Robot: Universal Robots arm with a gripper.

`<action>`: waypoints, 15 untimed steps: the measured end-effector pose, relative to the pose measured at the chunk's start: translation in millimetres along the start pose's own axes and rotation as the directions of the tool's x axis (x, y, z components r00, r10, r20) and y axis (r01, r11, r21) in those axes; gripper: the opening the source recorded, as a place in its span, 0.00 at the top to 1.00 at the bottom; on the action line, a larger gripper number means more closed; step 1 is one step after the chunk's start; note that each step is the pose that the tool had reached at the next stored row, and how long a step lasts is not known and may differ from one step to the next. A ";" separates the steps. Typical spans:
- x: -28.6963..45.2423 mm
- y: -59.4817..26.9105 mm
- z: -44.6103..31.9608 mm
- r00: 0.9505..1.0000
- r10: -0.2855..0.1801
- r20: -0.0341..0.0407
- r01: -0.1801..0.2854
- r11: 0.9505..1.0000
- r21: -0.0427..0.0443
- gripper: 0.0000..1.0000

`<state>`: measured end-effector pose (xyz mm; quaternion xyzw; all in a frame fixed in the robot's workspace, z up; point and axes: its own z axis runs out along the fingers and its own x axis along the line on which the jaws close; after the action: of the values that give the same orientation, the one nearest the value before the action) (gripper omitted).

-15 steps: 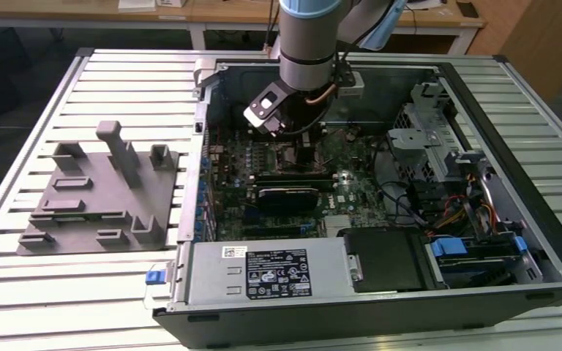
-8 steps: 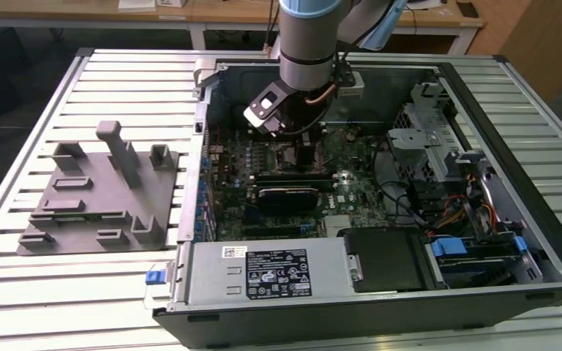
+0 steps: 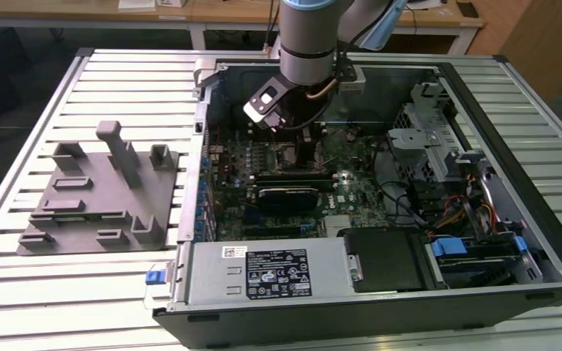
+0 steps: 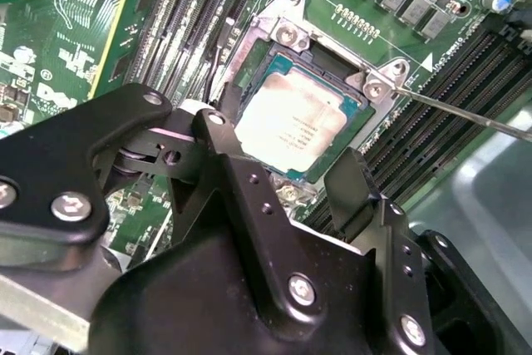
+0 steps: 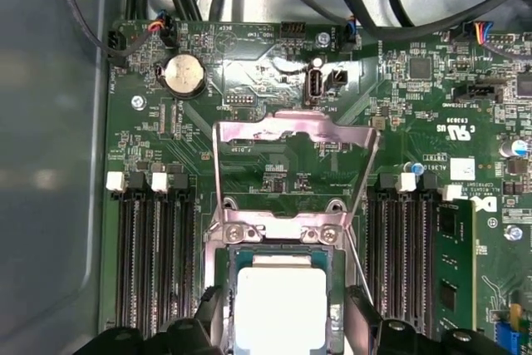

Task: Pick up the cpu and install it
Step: 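Place the cpu into insertion slot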

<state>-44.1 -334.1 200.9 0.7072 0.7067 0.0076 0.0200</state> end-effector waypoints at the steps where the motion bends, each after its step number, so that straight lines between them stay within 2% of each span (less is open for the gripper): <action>1: 0.0 0.0 -0.8 1.000 0.000 0.000 0.000 1.000 0.000 0.33; 10: 0.0 0.1 -1.1 1.000 0.000 0.000 0.000 1.000 0.000 0.33; 11: 0.0 0.1 -1.1 1.000 0.000 0.000 0.000 1.000 0.000 0.34; 12: 0.0 0.1 -1.1 1.000 0.000 0.000 0.000 1.000 0.000 0.40; 13: 0.0 0.0 -1.1 1.000 0.000 0.000 0.000 1.000 0.000 0.40; 15: 0.0 0.1 -1.1 1.000 0.000 0.000 0.000 1.000 0.000 0.52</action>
<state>-44.1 -334.1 202.0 0.7072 0.7067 0.0076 0.0200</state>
